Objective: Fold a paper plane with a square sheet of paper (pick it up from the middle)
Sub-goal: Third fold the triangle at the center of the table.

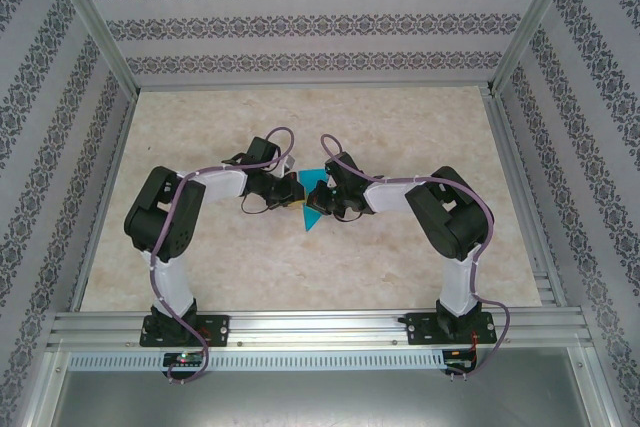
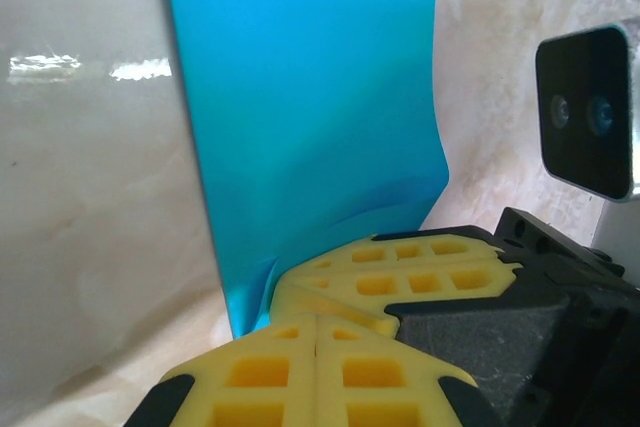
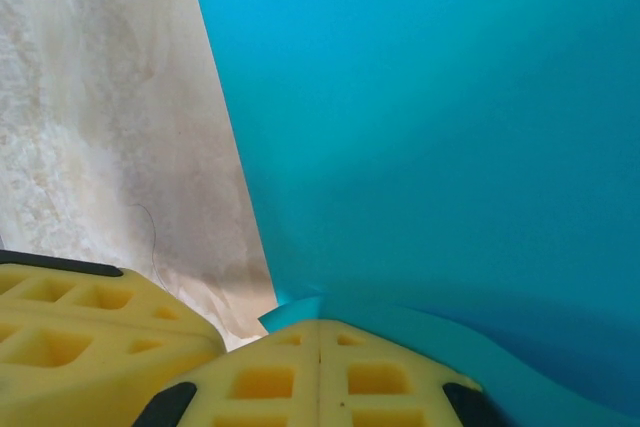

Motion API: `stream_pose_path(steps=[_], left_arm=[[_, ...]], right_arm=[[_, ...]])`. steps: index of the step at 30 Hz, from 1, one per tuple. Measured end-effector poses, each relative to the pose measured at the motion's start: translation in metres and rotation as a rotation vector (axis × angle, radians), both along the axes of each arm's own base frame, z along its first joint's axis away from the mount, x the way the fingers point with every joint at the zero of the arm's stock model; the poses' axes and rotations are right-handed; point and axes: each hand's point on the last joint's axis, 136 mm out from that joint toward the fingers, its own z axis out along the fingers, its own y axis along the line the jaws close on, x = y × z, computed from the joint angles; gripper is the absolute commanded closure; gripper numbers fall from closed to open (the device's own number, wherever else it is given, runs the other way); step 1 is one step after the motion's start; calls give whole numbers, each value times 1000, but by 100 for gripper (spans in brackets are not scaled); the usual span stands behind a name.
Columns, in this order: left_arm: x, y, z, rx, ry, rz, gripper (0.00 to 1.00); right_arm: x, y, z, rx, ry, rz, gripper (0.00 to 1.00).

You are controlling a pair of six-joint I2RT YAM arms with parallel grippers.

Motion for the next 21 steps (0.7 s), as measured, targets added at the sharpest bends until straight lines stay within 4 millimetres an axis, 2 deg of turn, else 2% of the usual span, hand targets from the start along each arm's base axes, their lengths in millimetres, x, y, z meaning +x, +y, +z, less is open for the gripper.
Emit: stream_pose_path(steps=[10,16,21], left_arm=[[3,0,-7,15,12,4,100],[1,3,-22,55,36,11,100],[2,4,-22,74,30,6,100]], right_arm=[[0,0,0,0,0,0,100],[0,0,0,0,0,0,100],[0,0,1,2,0,1,100]])
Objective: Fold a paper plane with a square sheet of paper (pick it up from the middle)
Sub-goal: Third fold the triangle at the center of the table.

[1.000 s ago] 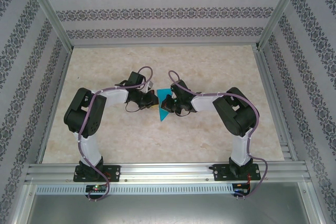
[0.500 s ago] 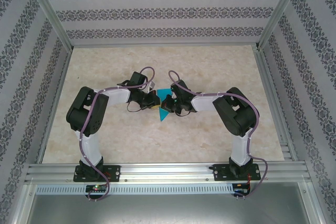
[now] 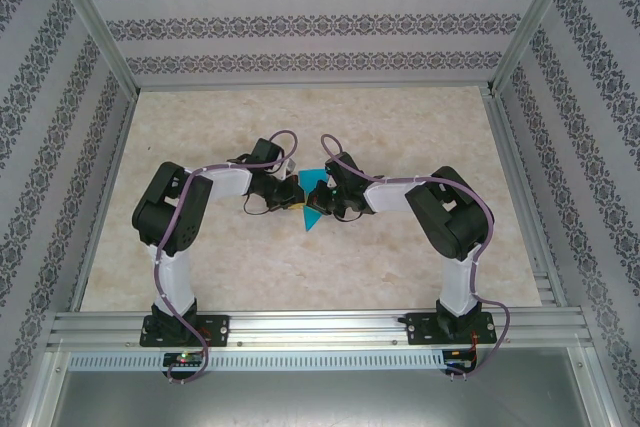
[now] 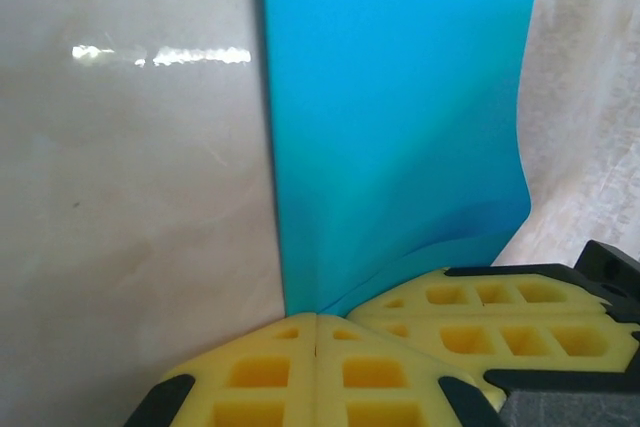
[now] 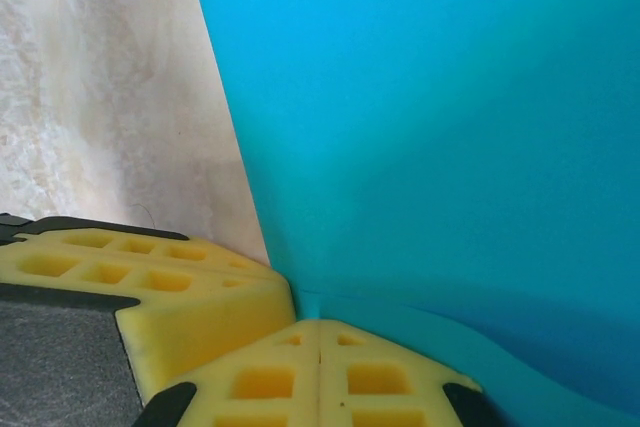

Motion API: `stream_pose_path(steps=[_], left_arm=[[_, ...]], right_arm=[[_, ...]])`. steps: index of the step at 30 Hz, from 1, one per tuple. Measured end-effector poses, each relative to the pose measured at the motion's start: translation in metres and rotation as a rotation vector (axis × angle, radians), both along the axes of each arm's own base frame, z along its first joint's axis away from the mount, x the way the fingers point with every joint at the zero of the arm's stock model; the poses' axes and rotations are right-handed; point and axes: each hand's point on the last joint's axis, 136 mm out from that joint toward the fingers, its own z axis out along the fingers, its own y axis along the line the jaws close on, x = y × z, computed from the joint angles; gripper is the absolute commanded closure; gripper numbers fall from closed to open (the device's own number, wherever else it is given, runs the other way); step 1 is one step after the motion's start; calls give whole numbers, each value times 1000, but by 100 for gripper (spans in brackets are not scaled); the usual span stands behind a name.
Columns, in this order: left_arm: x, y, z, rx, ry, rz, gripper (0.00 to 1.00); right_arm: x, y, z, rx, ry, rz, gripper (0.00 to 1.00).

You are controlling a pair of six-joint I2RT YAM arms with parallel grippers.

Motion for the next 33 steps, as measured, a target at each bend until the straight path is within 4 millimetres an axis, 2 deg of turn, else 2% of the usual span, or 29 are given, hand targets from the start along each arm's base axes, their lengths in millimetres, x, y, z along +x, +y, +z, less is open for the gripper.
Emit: stream_pose_path(steps=[6,14,22,33], left_arm=[[1,1,-1,42,-19,-20,100],[1,2,-2,89,-36,-45,100],[0,1,-2,116,-42,-57,100],[1,1,0,127,-40,-59,100]], right_arm=[[1,-2,3,6,-2,-4,97],[1,-8,18,28,-23,-12,96],[-11,-22,5,3,11,-23,97],[-11,-24,0,-6,19,-26,97]])
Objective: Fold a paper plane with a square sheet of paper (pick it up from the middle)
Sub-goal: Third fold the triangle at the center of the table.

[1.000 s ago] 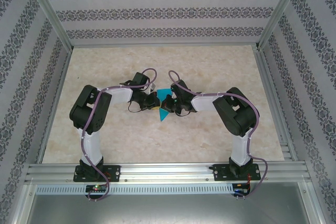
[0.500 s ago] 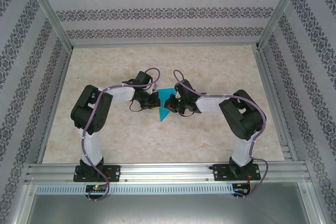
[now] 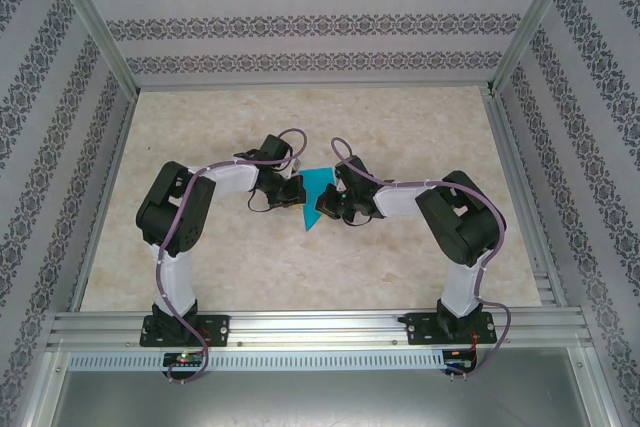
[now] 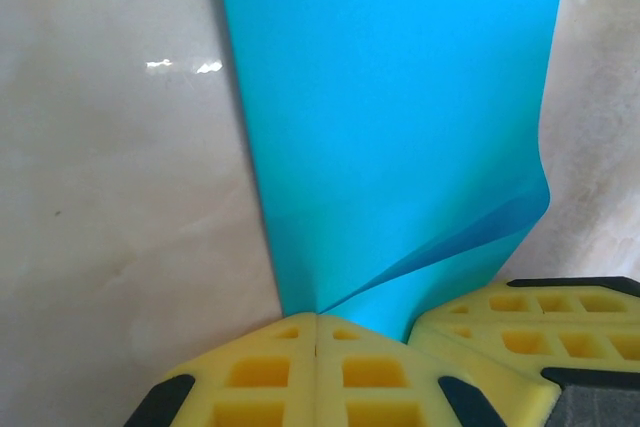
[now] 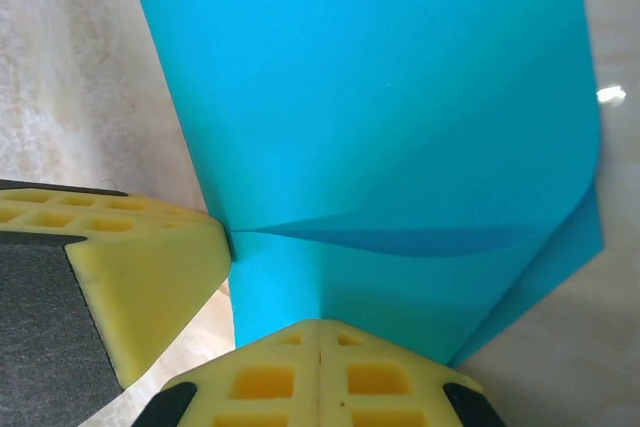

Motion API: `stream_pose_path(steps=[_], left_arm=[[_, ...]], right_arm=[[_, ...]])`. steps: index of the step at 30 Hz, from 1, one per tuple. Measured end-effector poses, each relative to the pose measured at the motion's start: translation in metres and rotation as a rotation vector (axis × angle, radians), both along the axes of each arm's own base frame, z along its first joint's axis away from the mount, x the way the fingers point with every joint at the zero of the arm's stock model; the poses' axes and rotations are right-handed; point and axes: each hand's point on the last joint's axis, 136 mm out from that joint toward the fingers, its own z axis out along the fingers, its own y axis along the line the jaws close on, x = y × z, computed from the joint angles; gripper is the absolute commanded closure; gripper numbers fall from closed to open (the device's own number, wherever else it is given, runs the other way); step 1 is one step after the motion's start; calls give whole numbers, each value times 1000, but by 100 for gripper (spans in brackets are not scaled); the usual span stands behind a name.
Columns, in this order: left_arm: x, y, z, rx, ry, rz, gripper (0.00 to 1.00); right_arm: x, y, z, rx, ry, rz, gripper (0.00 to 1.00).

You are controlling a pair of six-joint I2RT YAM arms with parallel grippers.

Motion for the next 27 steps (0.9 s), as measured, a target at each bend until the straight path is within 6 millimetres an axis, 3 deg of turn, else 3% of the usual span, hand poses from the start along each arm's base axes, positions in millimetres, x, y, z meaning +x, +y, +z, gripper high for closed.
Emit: stream_pose_path(steps=[5,12,17,23,27], left_arm=[[0,-3,7,-6,-13,-6,98],[-4,-15,37,-41,-83,-34,100],[-11,-16,28,-32,-58,-45,100],[-20,-15,-1,16,1,-60,100],[-16,-13,-1,35,-11,-51,100]], right_arm=[[0,0,0,-3,0,-2,97],[1,-1,-1,-3,2,-9,98],[0,-1,-1,-3,4,-9,98],[0,0,-1,1,0,-8,98],[1,0,0,20,-25,-6,98]])
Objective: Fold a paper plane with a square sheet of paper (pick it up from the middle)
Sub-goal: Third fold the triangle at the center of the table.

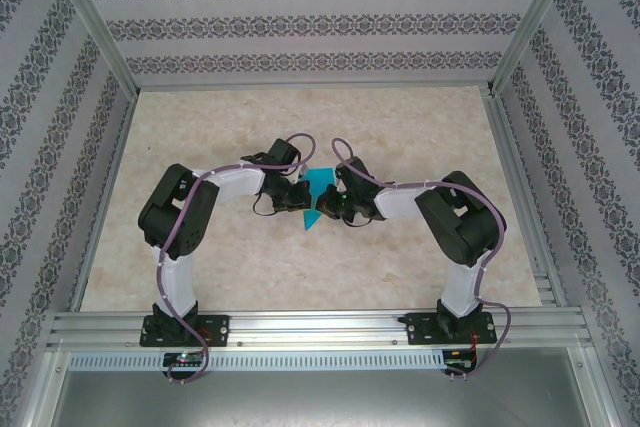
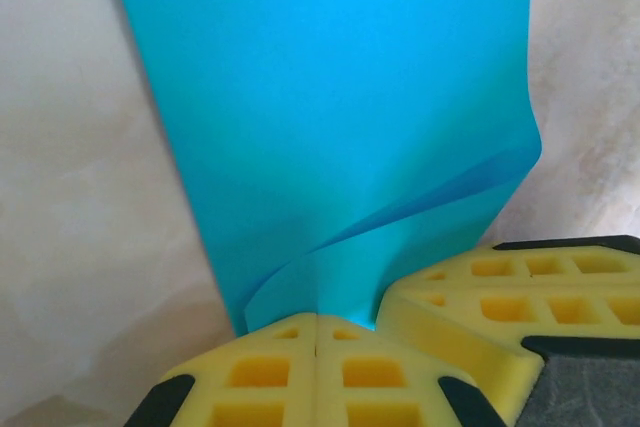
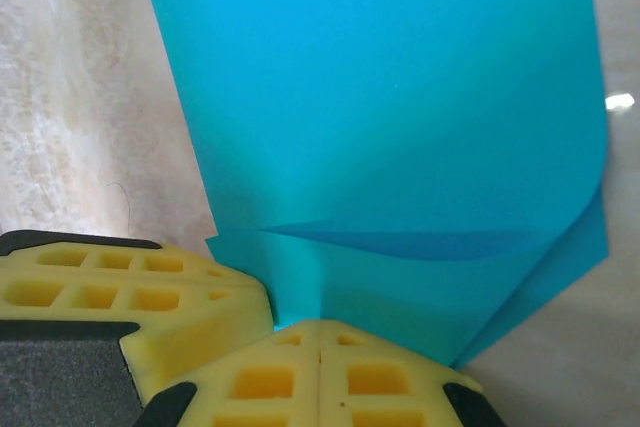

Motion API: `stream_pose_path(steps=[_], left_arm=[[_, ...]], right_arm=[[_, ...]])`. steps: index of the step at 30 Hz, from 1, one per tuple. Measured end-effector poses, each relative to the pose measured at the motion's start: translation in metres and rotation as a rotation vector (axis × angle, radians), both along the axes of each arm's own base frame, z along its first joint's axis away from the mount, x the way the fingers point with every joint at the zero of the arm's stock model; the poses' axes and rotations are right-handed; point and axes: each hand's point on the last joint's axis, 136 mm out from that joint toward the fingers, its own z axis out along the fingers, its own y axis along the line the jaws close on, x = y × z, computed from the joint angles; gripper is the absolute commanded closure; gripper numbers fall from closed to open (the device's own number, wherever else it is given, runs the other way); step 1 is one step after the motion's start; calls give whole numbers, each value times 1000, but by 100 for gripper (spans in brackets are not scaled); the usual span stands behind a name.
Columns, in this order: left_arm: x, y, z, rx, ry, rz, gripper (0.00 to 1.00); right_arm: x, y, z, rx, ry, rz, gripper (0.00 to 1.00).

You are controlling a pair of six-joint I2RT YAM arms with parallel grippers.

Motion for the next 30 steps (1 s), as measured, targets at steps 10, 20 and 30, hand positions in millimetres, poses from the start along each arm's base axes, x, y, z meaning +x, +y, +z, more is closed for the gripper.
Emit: stream_pose_path(steps=[10,20,30], left_arm=[[-1,0,-1,13,-5,0,100],[-2,1,-2,1,-29,-2,100],[-4,3,-2,-11,-52,8,100]], right_arm=[[-16,14,22,85,-75,62,97],[-24,17,20,86,-92,72,97],[-41,24,12,73,-66,111,97]])
